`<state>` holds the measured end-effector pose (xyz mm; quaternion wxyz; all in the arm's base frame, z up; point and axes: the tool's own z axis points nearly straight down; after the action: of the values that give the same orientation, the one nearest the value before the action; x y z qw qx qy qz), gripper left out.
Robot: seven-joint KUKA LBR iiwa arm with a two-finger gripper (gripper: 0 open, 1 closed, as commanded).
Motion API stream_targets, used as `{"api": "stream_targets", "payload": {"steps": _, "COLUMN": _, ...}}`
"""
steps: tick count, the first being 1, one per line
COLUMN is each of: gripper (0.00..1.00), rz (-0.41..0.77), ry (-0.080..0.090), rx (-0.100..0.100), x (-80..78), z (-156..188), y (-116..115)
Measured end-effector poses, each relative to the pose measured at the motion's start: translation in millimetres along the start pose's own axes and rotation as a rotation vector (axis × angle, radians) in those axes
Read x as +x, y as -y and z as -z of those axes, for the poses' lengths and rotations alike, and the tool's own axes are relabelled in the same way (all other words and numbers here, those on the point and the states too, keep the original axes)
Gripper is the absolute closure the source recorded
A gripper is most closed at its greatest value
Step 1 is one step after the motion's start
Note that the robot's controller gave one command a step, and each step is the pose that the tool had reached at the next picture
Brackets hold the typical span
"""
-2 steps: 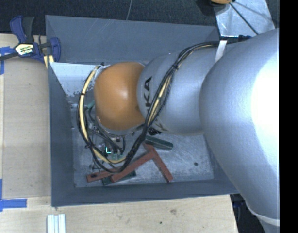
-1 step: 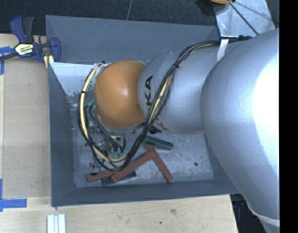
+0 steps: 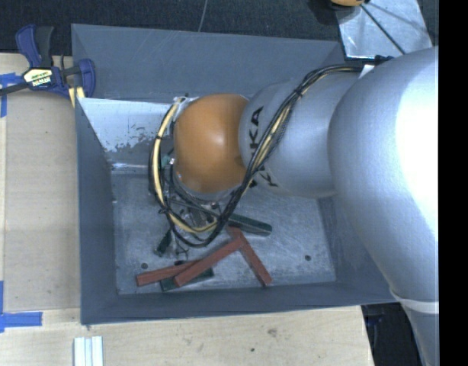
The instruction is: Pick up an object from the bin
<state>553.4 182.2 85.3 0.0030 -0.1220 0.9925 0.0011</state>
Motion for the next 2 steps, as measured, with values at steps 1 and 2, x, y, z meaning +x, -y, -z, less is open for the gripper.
{"api": "stream_targets", "payload": {"steps": 1, "gripper": 0.0, "rz": 0.036, "ry": -0.003, "rx": 0.002, "x": -2.2, "z": -16.7, "y": 17.4}}
{"api": "stream_targets", "payload": {"steps": 2, "gripper": 0.0, "rz": 0.157, "ry": -0.003, "rx": 0.001, "x": 0.1, "z": -15.2, "y": -5.4}}
